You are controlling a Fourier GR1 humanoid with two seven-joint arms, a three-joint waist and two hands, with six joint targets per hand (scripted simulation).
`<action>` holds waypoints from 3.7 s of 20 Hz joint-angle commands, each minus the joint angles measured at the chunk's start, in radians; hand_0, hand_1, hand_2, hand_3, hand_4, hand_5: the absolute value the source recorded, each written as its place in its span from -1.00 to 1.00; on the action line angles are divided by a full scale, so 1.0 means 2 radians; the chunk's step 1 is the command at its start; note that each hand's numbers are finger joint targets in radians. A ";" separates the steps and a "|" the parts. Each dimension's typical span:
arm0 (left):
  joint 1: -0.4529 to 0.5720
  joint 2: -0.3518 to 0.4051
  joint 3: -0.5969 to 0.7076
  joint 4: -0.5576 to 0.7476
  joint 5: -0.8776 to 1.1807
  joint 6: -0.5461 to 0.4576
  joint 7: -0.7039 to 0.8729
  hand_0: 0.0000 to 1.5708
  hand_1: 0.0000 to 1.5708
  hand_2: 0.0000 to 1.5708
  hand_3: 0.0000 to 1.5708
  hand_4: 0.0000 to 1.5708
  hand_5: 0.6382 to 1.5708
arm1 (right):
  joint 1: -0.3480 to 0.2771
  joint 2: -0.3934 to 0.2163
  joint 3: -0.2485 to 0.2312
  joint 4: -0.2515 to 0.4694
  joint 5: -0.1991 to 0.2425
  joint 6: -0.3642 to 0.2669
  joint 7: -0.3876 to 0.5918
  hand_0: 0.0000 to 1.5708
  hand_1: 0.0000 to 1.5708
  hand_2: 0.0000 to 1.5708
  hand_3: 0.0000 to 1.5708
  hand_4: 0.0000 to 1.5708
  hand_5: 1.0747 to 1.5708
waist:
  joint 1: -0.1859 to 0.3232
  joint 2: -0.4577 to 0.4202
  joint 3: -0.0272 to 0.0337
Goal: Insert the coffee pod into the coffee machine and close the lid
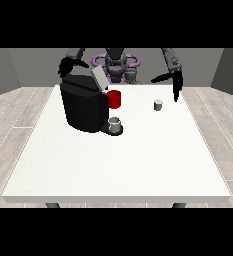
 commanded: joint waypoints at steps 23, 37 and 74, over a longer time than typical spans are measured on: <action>-0.090 0.012 -0.066 0.179 -0.180 0.067 -0.049 -0.28 -0.28 -0.11 -0.47 -1.00 1.00 | -0.064 -0.006 -0.021 0.109 0.022 -0.034 -0.011 -1.00 -1.00 -1.00 -1.00 -0.50 1.00 | 0.008 0.028 0.0001; -0.145 0.009 -0.050 0.252 -0.234 0.168 -0.106 0.17 0.17 0.33 0.06 -0.54 1.00 | -0.096 -0.003 -0.017 0.102 0.019 -0.038 0.019 -1.00 -1.00 -1.00 -1.00 -0.34 1.00 | -0.006 0.051 -0.0001; -0.362 0.042 -0.034 0.205 -0.254 0.018 -0.029 0.36 0.36 0.55 0.57 -0.34 1.00 | -0.096 0.006 0.015 0.153 -0.014 -0.028 -0.019 -1.00 -1.00 -1.00 -1.00 -0.37 1.00 | -0.055 0.013 0.0002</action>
